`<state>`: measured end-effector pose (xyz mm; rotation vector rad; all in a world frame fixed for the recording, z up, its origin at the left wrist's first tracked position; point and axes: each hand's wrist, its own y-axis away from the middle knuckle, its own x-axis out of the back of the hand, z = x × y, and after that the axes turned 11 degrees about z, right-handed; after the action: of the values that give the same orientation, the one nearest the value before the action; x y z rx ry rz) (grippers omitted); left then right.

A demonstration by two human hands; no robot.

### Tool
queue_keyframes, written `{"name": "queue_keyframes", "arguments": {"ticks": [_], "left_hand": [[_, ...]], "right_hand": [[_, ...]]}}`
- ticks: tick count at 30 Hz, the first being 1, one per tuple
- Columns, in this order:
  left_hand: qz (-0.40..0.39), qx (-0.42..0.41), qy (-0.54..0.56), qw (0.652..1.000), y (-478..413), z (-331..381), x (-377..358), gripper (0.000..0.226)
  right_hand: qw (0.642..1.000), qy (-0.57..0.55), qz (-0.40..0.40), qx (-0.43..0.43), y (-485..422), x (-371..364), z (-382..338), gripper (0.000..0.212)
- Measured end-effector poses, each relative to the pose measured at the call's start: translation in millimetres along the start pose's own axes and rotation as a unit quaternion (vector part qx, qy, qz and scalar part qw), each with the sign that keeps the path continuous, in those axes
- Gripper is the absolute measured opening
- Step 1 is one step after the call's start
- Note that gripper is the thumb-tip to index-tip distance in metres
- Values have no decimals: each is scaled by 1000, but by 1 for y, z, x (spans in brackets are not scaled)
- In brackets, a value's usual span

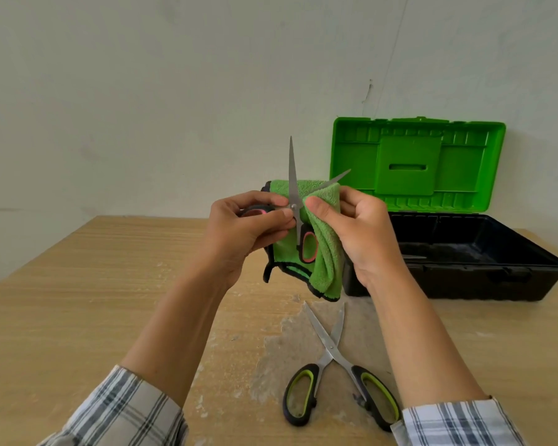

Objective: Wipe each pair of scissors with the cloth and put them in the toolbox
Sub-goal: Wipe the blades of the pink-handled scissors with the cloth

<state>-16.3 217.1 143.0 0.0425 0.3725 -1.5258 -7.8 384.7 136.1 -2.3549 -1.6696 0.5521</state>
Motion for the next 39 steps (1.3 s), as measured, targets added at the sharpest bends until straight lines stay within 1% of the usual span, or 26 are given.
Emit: {"name": "queue_keyframes", "arguments": {"ticks": [3,6,9,12,18,26,29,32,35,37,39], "left_hand": [[-8,-19,-50,999,0,2,1,11],[9,-37,-92,995,0,2,1,9],[21,-54,-115,992,-1,0,1,9],[16,-60,-123,990,-1,-1,0,10],[-1,-58,-128,990,-3,2,2,10],[-17,-39,-144,989,-3,7,8,8],[-17,-38,-131,991,-3,7,9,9],[11,-39,-108,993,-5,8,12,11],[53,-14,-41,998,-8,9,15,17],[82,7,16,996,-9,8,15,25],[87,17,44,995,-8,6,13,26]], "right_hand": [[999,21,20,16,0,-1,1,15],[998,41,20,33,0,-1,1,16],[999,48,5,21,2,-5,4,19],[999,46,18,13,3,-6,6,18],[999,9,47,0,5,-9,2,9],[992,-52,104,-43,-2,5,-8,11],[991,-58,106,-54,-4,11,-9,11],[991,-54,102,-71,-6,11,-8,14],[993,-32,75,-81,-7,13,-7,18],[996,1,54,-73,-7,14,-8,18],[997,22,47,-59,-6,14,-7,15]]}}
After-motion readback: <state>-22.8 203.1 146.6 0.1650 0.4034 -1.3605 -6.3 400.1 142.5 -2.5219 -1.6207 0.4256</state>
